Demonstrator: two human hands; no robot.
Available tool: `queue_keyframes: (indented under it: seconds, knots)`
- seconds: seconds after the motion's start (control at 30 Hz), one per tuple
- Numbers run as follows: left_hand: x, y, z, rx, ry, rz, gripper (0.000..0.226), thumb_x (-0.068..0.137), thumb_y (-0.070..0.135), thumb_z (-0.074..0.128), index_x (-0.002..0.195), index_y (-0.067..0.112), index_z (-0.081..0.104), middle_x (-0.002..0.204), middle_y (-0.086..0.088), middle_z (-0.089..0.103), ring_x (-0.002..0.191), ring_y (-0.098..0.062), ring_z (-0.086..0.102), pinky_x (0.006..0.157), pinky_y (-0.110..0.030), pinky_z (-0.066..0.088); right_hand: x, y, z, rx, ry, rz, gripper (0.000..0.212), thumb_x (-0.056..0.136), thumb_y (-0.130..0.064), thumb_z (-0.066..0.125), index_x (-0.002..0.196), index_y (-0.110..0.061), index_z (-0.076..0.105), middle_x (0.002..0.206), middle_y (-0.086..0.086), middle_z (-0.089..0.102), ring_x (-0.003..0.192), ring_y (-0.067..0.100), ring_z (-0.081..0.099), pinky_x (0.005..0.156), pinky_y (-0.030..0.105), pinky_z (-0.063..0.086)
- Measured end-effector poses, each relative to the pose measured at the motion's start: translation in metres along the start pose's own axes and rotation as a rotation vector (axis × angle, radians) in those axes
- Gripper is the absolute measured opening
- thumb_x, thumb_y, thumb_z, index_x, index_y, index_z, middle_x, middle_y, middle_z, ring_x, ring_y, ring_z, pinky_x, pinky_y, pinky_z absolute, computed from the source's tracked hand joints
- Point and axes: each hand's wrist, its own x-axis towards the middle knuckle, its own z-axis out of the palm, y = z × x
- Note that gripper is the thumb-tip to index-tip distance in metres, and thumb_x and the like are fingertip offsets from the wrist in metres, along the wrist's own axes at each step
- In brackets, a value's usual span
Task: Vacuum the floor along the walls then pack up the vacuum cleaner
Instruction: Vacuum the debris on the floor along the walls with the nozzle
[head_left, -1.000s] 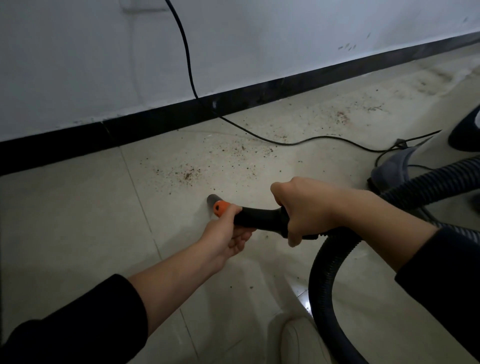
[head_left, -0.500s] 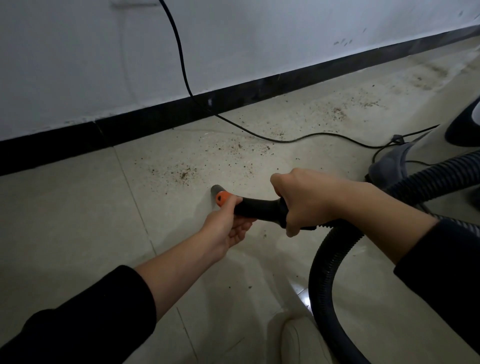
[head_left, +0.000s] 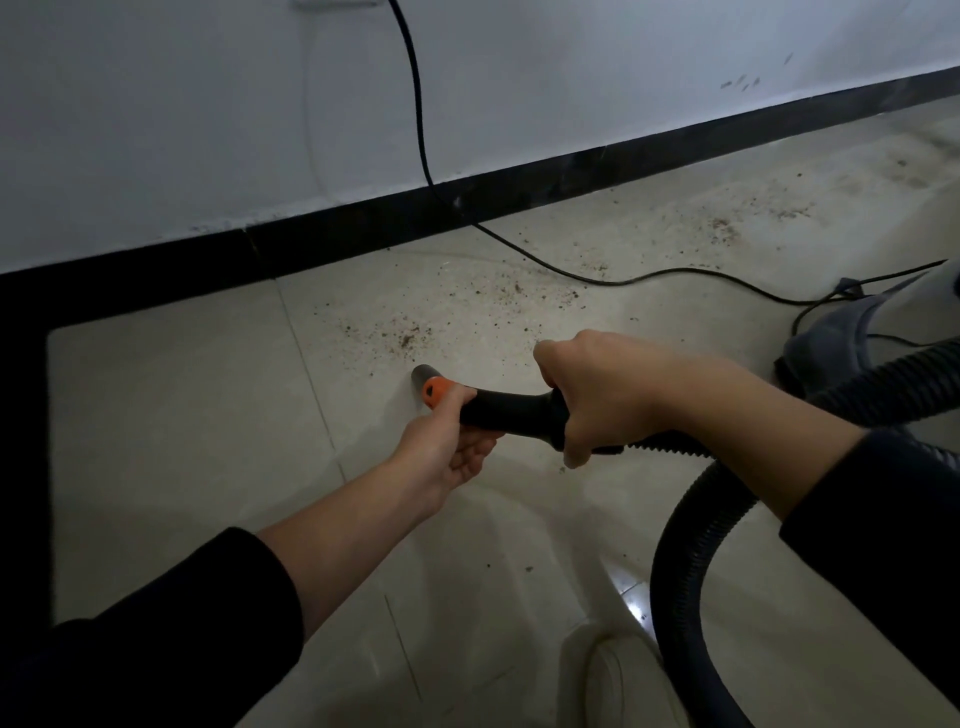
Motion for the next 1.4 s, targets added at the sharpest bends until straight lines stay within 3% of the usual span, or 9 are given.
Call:
queue_keyframes:
  seconds: [0.77,1.4]
  knots:
    - [-0.005,0.008,-0.059,-0.074,0.174,0.049,0.033,0.093,0.04,0.055,0.1,0.009,0.062,0.082,-0.007,0.073,0.069,-0.012,0.06,0.06,-0.022,0.048,0.035,-0.047,-0.003,0.04,0.029,-0.146,0.056,0.065,-0.036,0.086,0.096,-0.018,0.043,0.083,-0.001,0.051,0.071,0.015,0.053,0.054,0.028,0.041]
    - [0.007,0.01,-0.018,-0.025,0.075,0.049,0.035,0.094,0.041,0.053,0.104,0.008,0.062,0.087,-0.008,0.072,0.068,-0.013,0.059,0.062,-0.023,0.049,0.019,-0.012,-0.004,0.039,0.034,-0.063,0.056,0.065,-0.038,0.085,0.099,-0.017,0.046,0.084,-0.001,0.051,0.071,0.013,0.052,0.054,0.027,0.043]
